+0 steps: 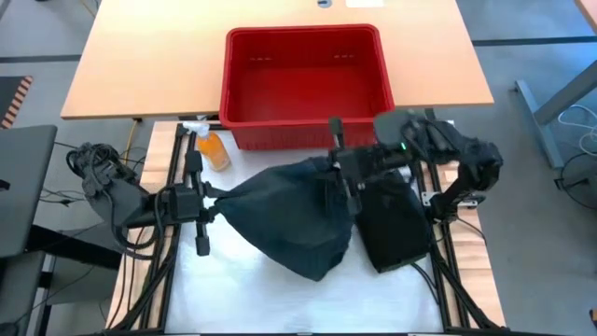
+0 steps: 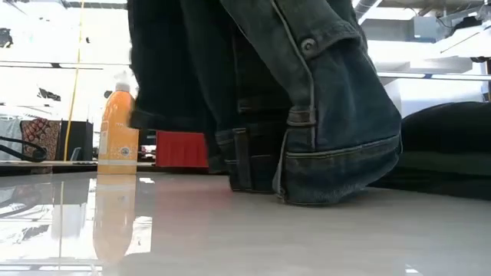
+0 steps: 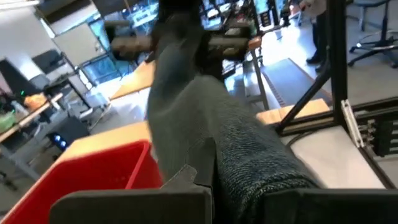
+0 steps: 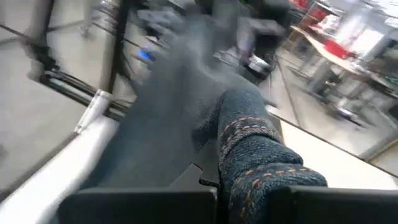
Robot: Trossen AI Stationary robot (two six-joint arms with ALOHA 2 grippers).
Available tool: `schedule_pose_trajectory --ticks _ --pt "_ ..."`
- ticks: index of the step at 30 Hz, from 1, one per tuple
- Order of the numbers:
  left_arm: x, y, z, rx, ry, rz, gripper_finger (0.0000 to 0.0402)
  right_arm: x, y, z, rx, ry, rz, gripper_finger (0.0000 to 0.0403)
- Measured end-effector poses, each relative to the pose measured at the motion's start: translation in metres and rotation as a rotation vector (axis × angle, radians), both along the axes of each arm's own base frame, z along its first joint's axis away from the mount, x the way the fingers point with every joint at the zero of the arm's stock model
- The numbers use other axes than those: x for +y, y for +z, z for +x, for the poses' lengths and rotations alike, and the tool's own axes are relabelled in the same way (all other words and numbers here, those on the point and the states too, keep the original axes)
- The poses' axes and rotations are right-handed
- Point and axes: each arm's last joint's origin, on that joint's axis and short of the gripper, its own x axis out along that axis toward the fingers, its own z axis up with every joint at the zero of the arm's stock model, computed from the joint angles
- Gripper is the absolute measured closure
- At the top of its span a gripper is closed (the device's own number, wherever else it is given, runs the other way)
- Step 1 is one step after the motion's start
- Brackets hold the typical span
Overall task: Fold laundry
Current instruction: Fold the dark blue jeans
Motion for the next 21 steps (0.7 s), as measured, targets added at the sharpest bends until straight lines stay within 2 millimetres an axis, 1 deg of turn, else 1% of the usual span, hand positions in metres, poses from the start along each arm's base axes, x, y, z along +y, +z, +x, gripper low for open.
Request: schedule_pose_trajectory --ticks 3,6,9,14,18,21 --pt "0.001 -0.007 -0.001 0.053 0.025 -0.005 0.0384 0.000 0.001 0.000 -0.004 -0.007 0.021 0.0377" --pt "0.003 -0.017 -0.003 0.125 0.034 -0.007 0.0356 -0.003 0.002 -0.001 -0.014 -0.035 0.046 0.0377" --pt "0.003 -0.023 -0.004 0.172 0.037 -0.017 0.0319 -0.004 0.004 -0.001 -0.032 -0.054 0.049 0.0377" --pt "0.005 -0.027 -0.007 0.190 0.054 -0.081 0.0255 -0.010 0.005 -0.001 -0.034 -0.103 0.101 0.0377" --pt "0.009 -0.022 -0.022 0.181 0.008 -0.190 0.0216 -0.015 0.004 -0.001 -0.023 -0.151 0.111 0.0377" --pt "0.013 -0.021 -0.035 0.187 -0.011 -0.240 0.0197 -0.017 0.004 0.000 -0.024 -0.159 0.111 0.0377"
